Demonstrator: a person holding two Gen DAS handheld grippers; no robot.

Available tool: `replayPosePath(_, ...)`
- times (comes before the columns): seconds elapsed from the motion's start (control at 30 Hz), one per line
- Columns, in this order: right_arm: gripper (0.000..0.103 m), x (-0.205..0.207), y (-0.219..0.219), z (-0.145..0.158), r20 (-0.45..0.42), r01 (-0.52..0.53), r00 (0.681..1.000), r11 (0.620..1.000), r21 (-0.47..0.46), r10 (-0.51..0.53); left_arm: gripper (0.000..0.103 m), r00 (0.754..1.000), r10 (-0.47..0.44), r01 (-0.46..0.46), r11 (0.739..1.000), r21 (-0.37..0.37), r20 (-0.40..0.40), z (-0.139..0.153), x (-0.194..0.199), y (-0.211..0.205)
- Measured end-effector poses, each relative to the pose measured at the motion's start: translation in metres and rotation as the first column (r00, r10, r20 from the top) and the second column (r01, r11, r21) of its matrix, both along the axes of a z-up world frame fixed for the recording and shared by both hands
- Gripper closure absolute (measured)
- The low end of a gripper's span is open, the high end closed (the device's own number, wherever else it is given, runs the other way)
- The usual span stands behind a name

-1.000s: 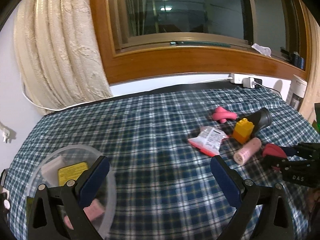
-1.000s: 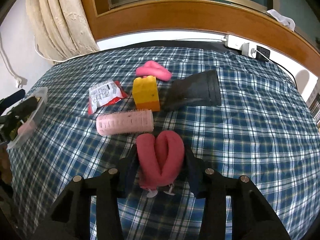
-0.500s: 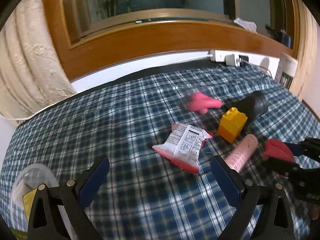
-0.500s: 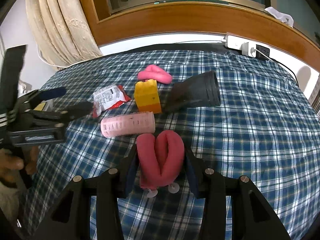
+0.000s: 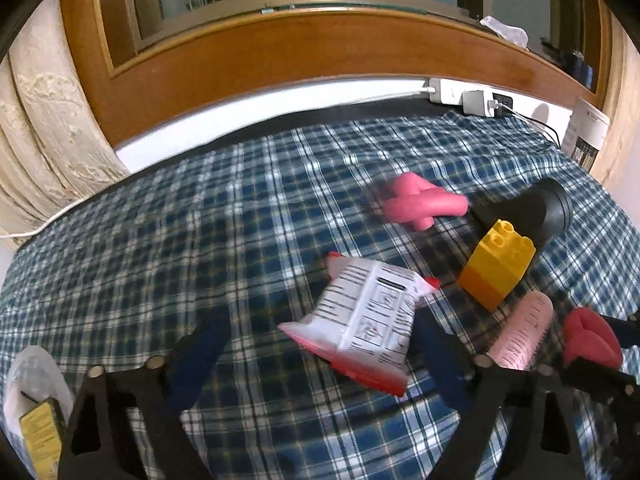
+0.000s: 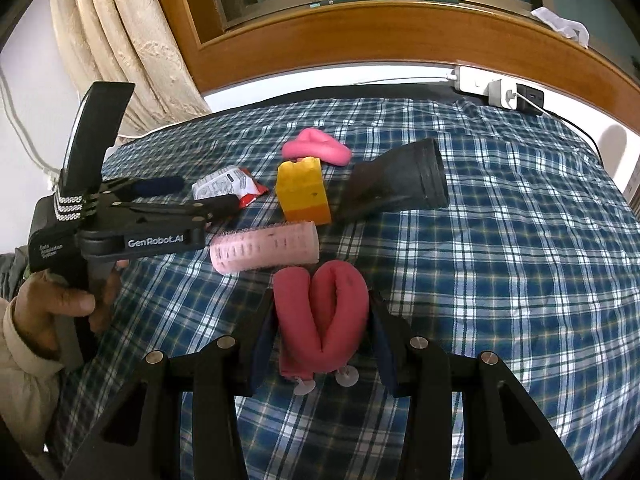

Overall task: Organize objects
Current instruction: 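Grasp the white snack packet with the left tool while the right tool holds the pink piece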

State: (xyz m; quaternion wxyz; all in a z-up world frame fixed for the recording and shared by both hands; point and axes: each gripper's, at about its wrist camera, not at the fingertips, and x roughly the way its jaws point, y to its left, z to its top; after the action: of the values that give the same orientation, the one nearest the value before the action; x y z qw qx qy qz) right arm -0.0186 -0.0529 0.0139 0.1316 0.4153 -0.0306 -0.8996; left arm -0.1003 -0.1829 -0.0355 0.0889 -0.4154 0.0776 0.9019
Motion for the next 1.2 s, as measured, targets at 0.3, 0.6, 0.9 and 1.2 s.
replayPosePath(0.3,0.058,-0.001,0.000,-0.003,0.005,-0.005,1.000,1.000,0.001,0.005,0.039,0.999,-0.038,0.038,0.999,0.020,0.017,-0.001,-0.001,0.006)
replayPosePath(0.6,0.058,-0.001,0.003,-0.001,-0.006,-0.008,1.000,1.000,0.001,0.008,0.041,0.999,-0.040,0.040,0.999,0.003,-0.010,0.002,0.007,0.011)
replayPosePath(0.9,0.058,0.002,-0.001,0.000,-0.022,-0.022,1.000,1.000,-0.017,0.022,0.041,0.999,-0.014,0.015,1.000,0.012,-0.051,0.017,0.023,0.005)
replayPosePath(1.2,0.058,0.006,-0.005,0.002,-0.034,-0.053,0.998,0.998,-0.044,0.052,0.041,0.994,0.035,-0.031,0.999,0.038,-0.108,0.037,0.050,-0.010)
